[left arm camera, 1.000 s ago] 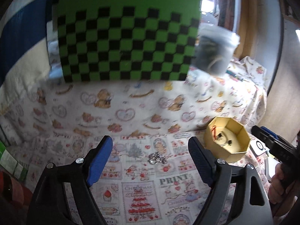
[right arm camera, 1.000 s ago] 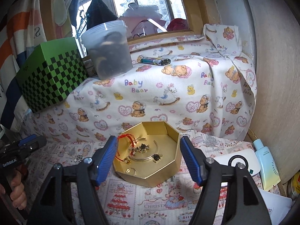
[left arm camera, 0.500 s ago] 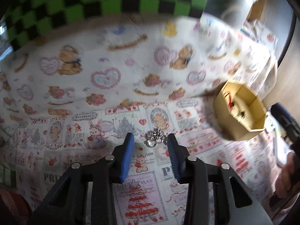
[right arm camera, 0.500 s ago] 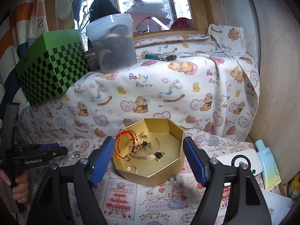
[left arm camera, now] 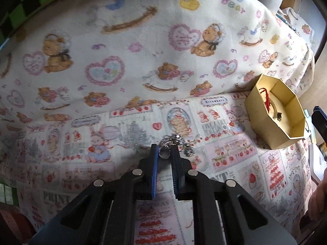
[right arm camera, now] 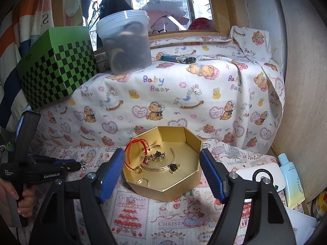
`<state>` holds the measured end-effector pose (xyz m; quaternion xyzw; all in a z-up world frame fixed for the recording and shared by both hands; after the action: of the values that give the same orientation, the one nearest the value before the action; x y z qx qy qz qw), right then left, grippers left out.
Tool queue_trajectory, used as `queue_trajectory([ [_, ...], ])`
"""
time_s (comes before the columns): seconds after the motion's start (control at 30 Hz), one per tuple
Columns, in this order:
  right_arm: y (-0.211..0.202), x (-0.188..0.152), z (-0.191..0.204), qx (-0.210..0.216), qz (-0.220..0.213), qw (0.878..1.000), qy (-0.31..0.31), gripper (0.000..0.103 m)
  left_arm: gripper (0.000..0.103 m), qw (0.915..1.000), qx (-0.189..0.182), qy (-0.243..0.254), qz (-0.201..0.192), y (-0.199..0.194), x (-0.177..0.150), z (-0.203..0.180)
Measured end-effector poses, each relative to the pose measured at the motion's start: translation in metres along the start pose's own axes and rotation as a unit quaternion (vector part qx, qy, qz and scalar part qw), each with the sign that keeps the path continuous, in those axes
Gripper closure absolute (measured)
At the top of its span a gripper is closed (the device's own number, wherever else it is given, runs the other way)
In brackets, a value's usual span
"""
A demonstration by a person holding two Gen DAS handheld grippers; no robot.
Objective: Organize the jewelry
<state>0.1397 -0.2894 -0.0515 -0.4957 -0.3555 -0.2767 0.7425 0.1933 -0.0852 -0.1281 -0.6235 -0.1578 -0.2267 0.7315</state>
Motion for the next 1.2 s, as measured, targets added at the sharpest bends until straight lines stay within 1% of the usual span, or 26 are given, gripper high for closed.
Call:
queue_trajectory([
  [0.13, -0.002, 0.001, 0.001, 0.001, -0.003, 1.0, -0.001, 0.03, 0.092, 0.9999, -0.006, 0.002, -0.014, -0.016, -0.002, 0.004],
  [0.2, -0.002, 0.002, 0.002, 0.002, -0.004, 1.0, -0.003, 0.03, 0.092, 0.9997, -0.004, 0.001, -0.024, -0.029, -0.007, 0.011],
  [0.3, -0.003, 0.001, 0.004, 0.005, -0.003, 1.0, -0.007, 0.03, 0.092, 0.9993, -0.015, -0.004, -0.035, -0.045, -0.017, 0.016],
  [0.4, -0.004, 0.001, 0.008, 0.009, -0.003, 1.0, -0.01, 0.03, 0.092, 0.9988, -0.035, -0.01, -0.033, -0.054, -0.028, 0.02],
  [0.47, -0.006, 0.001, 0.012, 0.015, -0.005, 1.0, -0.012, 0.03, 0.092, 0.9985, -0.038, -0.017, -0.035, -0.057, -0.035, 0.023],
  [0.53, -0.007, 0.001, 0.017, 0.025, -0.007, 1.0, -0.014, 0.03, 0.092, 0.9978, -0.053, -0.025, -0.032, -0.056, -0.04, 0.028],
  [0.63, -0.009, 0.0, 0.027, 0.034, -0.008, 0.999, -0.022, 0.03, 0.092, 0.9961, -0.075, -0.044, -0.016, -0.044, -0.045, 0.04],
  [0.73, -0.007, -0.003, 0.032, 0.027, -0.004, 0.999, -0.038, 0.03, 0.092, 0.9962, -0.071, -0.048, -0.016, -0.046, -0.048, 0.046],
  [0.87, -0.004, -0.005, 0.031, 0.027, 0.003, 0.999, -0.038, 0.03, 0.092, 0.9954, -0.082, -0.049, -0.012, -0.045, -0.051, 0.048],
  [1.0, -0.005, -0.006, 0.028, 0.028, 0.002, 0.999, -0.032, 0.03, 0.092, 0.9967, -0.063, -0.049, -0.015, -0.045, -0.053, 0.054],
  [1.07, -0.005, -0.006, 0.027, 0.028, 0.003, 0.999, -0.03, 0.03, 0.091, 0.9969, -0.06, -0.05, -0.01, -0.041, -0.053, 0.055],
  [1.2, -0.005, -0.006, 0.028, 0.028, 0.005, 0.999, -0.034, 0.03, 0.09, 0.9972, -0.068, -0.031, -0.001, -0.039, -0.059, 0.049],
])
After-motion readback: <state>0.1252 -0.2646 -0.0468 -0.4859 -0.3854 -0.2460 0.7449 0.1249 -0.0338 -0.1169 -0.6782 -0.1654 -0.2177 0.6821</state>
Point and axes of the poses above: each gripper's, at about its wrist camera, not at the fingertips, and y roughly the way its jaws point, z to its left, x to its top, the point moved 7 cm from there along y, roughly the way its jaws point, and after that the axes turned 15 degrees about x, right-handed, at the moved point
